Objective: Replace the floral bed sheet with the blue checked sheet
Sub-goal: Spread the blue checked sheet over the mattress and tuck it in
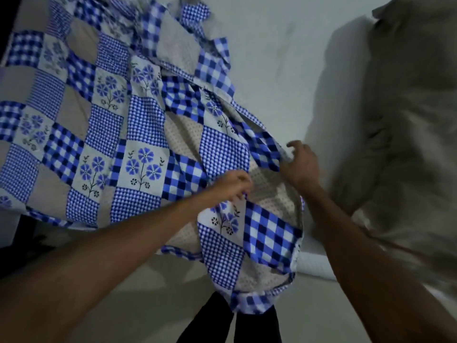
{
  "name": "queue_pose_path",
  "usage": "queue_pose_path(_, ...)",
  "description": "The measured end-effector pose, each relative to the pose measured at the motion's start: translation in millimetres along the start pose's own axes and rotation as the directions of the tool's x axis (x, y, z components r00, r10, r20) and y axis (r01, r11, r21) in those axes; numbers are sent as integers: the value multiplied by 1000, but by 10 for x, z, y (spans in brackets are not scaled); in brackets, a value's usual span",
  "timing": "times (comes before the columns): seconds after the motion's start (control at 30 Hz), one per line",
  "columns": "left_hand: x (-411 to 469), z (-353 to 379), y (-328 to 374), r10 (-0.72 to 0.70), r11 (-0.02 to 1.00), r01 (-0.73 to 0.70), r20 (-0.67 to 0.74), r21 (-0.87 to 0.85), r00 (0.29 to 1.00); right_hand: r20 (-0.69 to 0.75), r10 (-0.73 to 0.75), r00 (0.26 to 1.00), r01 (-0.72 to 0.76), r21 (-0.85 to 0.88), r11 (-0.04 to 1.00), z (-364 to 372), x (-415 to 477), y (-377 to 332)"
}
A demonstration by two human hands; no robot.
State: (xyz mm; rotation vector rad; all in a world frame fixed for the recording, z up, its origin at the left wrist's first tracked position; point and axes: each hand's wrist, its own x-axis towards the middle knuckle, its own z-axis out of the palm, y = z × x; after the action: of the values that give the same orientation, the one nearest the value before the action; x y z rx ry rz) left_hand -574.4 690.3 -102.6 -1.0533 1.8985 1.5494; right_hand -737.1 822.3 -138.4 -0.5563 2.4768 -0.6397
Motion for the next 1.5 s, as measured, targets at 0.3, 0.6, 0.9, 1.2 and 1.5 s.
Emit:
queue_pose_path(0.3,1042,-1222,490,-91,966,-59,-545,-253,833,151,-303,941,321,-111,941,421,1216,-962)
queue_pose_path(0.6,1444,-1354,853,-202,893,-70,-536,-444,819,-117,114,987,-73,310,948,66,1636,-551)
queue_pose_path(0.9,1923,-1493,984,-390,692,-83,-468,-717,793,98,-214,972,200,135,971,153,1519,-493)
queue_pose_path(1.2,2172,-1976,940,-416,652,-183,-549,-735,724,-28,-151,988,153,123,980,410,1441,-623)
queue_pose_path(1.5,2183,-2553,1066,-429,550,-225,-503,-804,750,-11,-311,950,304,243,921,629,1675,-1348)
